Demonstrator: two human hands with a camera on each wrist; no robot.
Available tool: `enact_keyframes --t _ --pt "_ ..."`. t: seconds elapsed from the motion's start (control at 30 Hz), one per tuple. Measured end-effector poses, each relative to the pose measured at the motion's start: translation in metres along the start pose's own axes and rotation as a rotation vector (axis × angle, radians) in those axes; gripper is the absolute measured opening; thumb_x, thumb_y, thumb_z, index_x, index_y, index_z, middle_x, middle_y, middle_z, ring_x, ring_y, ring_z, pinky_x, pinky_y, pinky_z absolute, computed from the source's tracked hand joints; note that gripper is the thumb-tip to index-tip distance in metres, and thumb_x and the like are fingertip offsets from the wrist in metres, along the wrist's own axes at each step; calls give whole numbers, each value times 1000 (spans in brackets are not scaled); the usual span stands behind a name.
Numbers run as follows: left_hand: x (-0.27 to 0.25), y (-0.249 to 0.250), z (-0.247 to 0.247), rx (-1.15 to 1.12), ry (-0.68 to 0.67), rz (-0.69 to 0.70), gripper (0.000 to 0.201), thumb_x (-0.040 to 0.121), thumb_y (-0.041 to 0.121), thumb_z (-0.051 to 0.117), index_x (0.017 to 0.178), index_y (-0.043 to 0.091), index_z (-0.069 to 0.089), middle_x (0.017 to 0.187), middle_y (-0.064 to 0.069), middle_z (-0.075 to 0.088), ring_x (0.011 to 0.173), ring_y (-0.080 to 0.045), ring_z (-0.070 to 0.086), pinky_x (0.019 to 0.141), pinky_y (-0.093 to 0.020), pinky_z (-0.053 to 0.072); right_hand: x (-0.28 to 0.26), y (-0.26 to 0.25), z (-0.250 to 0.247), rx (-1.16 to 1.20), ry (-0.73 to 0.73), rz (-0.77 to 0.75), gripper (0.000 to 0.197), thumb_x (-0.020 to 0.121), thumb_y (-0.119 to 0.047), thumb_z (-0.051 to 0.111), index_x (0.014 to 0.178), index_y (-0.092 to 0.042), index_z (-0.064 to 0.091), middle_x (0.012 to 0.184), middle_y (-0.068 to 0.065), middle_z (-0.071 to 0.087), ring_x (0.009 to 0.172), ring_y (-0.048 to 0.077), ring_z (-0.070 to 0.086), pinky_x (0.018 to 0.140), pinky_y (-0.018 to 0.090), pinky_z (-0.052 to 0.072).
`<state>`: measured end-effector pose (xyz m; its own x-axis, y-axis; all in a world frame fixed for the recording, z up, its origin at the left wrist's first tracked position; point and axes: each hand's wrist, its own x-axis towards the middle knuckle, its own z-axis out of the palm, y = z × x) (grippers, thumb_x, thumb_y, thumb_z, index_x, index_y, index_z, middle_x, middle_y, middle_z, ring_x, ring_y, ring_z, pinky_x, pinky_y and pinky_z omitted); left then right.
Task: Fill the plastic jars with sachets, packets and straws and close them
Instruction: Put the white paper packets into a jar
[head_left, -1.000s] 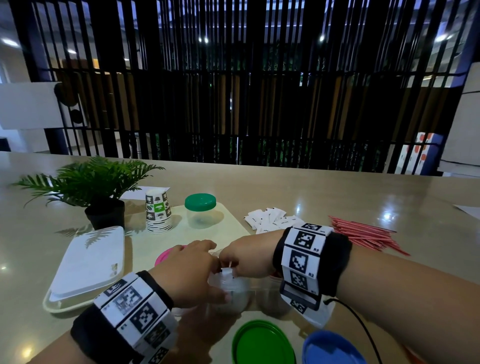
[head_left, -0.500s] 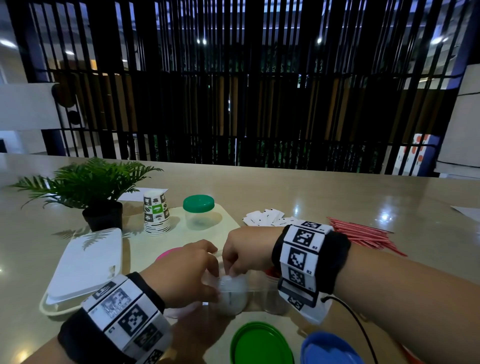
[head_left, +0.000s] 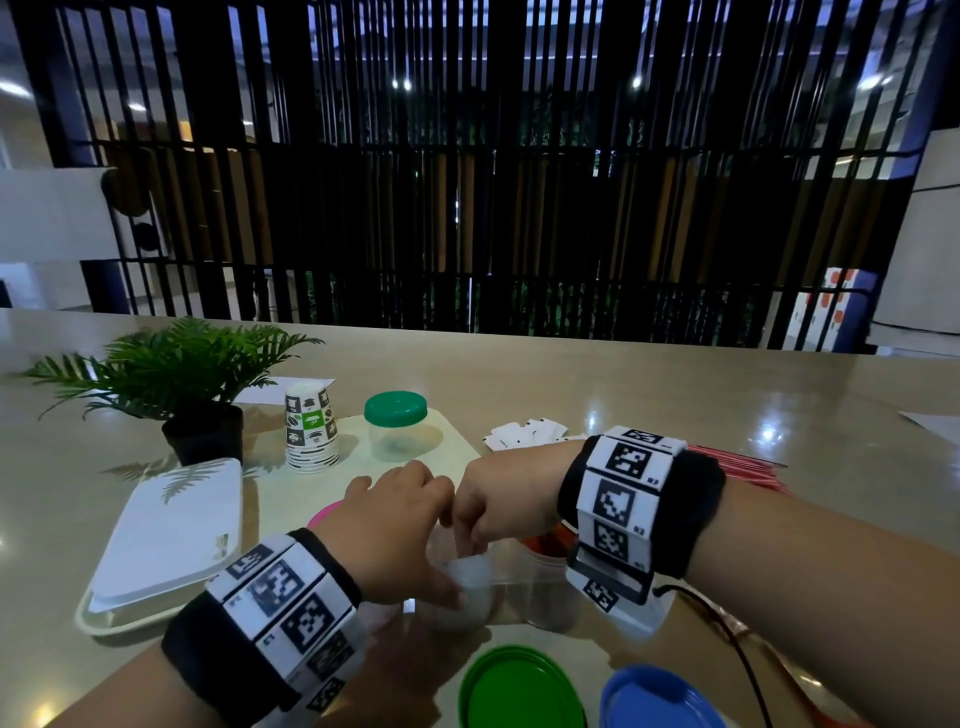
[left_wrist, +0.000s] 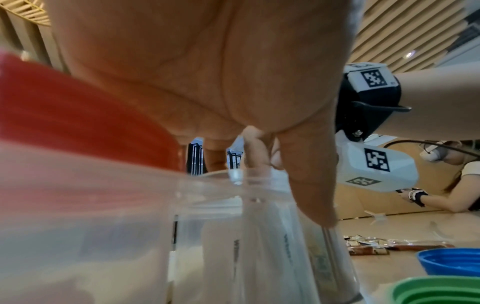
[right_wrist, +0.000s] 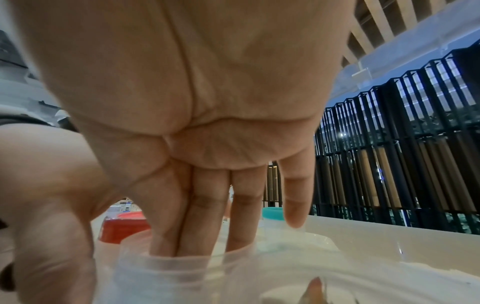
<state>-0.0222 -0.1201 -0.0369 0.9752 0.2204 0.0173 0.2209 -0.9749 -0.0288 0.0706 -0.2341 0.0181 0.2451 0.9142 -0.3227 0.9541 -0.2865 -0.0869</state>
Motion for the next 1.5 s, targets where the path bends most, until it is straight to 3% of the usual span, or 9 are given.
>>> enact_keyframes --t 0.07,0.17,0.33,0.47,0.6,0.73,0.83,0.97,1.5 --pt "2 0 2 35 -25 1 83 67 69 69 136 36 36 144 5 30 131 -19 33 108 -40 29 -3 -2 2 -40 -19 9 28 96 -16 50 118 -20 67 116 -4 61 93 11 48 67 21 36" --pt "5 0 4 83 -120 14 92 67 72 67 145 41 30 161 3 6 145 -23 15 115 -48 20 -6 -3 3 -32 -40 18 33 96 -11 46 120 -21 65 118 -2 62 95 12 48 77 24 36" --pt "6 3 7 100 -158 35 68 68 73 66 127 41 55 156 4 22 141 -21 21 113 -48 23 -10 -1 2 45 -7 38 29 93 -12 51 114 -23 69 115 -3 65 105 17 55 84 28 43" --pt "5 0 7 96 -153 1 66 69 71 67 124 38 56 155 3 24 142 -19 20 114 -47 21 -10 4 2 50 66 31 17 88 -16 61 102 -20 69 107 -2 67 102 16 58 79 26 45" --pt "8 4 5 205 -193 -7 77 68 76 63 135 41 50 159 1 15 144 -24 15 113 -53 18 -14 3 5 -56 19 30 28 89 -21 60 117 -23 65 102 -5 58 89 10 49 57 15 32" --pt "12 11 5 257 -198 10 75 70 77 60 133 35 56 152 0 27 139 -24 21 110 -53 19 -14 4 10 -89 8 19 34 91 -18 57 124 -23 62 109 -3 59 89 10 48 57 12 31" --pt "11 10 5 230 -191 21 72 70 75 62 131 36 56 148 1 31 138 -22 23 108 -51 22 -14 7 11 -56 2 21 35 91 -16 56 124 -22 63 119 -2 61 95 12 51 63 17 37" --pt "11 9 4 209 -199 24 69 69 73 64 127 35 58 142 1 37 134 -21 27 105 -47 26 -12 12 11 0 -26 25 35 90 -15 57 123 -24 63 122 -1 59 111 17 52 90 29 43" --pt "10 5 5 130 -160 47 71 66 73 66 127 38 56 138 8 38 133 -18 28 110 -49 22 -3 16 16 79 101 -94 35 86 -8 55 114 -25 69 110 -6 68 103 14 57 97 35 46"
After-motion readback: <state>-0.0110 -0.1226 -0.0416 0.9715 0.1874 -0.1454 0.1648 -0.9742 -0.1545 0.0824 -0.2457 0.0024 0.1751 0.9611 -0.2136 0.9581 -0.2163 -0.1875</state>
